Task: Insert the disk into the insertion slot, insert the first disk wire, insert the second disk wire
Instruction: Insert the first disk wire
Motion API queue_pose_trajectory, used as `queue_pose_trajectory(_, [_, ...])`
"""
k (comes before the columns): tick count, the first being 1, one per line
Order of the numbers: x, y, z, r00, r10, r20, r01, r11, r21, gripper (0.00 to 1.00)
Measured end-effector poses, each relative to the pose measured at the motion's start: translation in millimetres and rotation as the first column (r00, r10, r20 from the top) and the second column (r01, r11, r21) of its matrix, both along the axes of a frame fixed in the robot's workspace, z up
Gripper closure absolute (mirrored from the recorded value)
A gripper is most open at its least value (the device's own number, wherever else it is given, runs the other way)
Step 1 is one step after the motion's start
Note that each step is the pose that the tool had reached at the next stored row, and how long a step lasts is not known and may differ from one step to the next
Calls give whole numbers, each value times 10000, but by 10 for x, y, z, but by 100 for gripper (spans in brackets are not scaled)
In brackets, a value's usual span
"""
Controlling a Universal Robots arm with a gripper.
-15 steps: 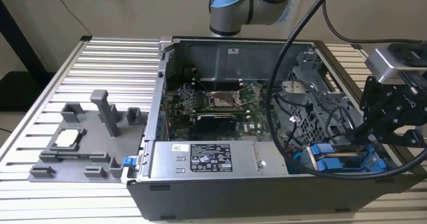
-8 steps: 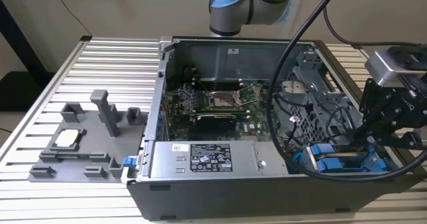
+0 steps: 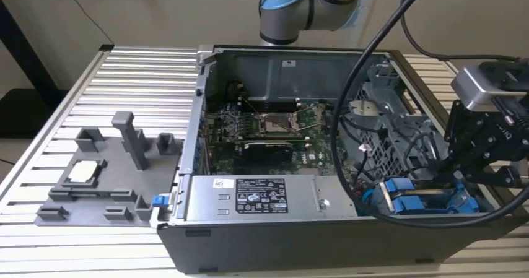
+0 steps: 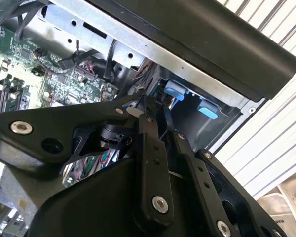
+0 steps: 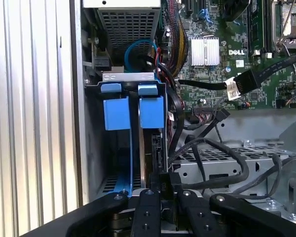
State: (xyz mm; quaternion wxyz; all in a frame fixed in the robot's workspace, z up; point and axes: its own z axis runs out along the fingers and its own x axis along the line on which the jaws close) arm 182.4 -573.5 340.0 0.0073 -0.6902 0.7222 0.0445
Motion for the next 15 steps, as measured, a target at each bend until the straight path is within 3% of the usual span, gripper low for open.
queue_pose_trajectory(9, [-8,1,-27,10000,10,0,-10,10000,2,81])
queue_pose_trajectory(15, [-9,1,-81,10000,36,0,-36,10000,-11,81])
